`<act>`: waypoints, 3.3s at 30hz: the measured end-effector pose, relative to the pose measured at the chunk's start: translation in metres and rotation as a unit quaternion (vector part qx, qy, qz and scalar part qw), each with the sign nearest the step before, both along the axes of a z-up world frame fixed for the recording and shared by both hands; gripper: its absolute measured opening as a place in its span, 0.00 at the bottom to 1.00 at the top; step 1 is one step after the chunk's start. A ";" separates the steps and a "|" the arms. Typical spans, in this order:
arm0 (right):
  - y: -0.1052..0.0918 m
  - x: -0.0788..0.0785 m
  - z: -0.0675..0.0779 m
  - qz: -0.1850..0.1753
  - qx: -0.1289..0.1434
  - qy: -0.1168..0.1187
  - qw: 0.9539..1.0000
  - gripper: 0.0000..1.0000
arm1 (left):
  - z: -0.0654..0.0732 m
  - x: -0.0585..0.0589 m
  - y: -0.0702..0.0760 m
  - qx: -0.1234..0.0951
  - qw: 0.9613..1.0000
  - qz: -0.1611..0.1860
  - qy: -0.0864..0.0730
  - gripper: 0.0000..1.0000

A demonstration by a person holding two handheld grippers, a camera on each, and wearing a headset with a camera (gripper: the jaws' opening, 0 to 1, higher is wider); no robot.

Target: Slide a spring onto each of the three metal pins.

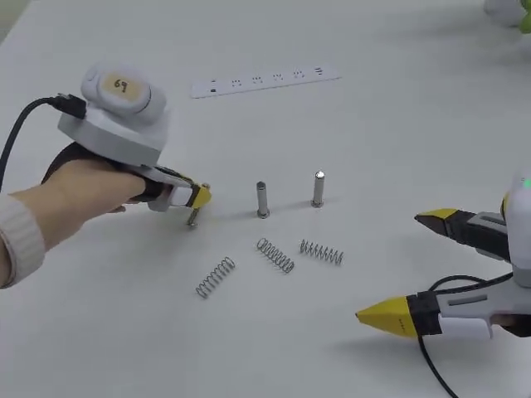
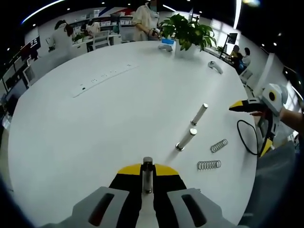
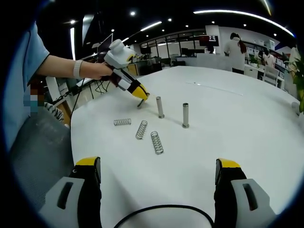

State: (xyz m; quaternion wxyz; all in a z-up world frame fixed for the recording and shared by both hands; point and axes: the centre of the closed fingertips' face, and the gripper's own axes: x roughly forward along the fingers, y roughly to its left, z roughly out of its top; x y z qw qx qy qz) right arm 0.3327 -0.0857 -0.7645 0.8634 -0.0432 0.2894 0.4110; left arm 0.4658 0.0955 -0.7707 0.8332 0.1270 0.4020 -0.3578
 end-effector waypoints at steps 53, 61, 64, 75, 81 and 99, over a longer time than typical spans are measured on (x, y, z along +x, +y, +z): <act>0.003 -0.004 -0.002 0.003 0.000 0.002 1.000 0.99 | 0.007 -0.015 0.001 -0.013 1.000 0.001 -0.010 0.00; 0.003 -0.004 -0.001 0.002 0.001 0.002 1.000 0.99 | 0.007 -0.016 0.000 -0.015 1.000 -0.004 -0.010 0.00; 0.003 -0.004 -0.002 0.004 0.001 0.003 1.000 0.99 | 0.006 -0.016 -0.001 -0.013 1.000 -0.008 -0.014 0.01; 0.002 -0.005 -0.003 0.002 0.000 0.004 1.000 0.99 | 0.003 -0.016 -0.001 -0.010 1.000 -0.010 -0.011 0.09; 0.004 -0.005 -0.004 0.004 -0.001 0.005 1.000 0.99 | 0.003 -0.017 -0.002 -0.010 1.000 -0.015 -0.014 0.18; 0.006 -0.008 -0.003 0.006 -0.003 0.004 1.000 0.99 | -0.001 -0.025 0.001 -0.014 0.999 -0.017 -0.035 0.84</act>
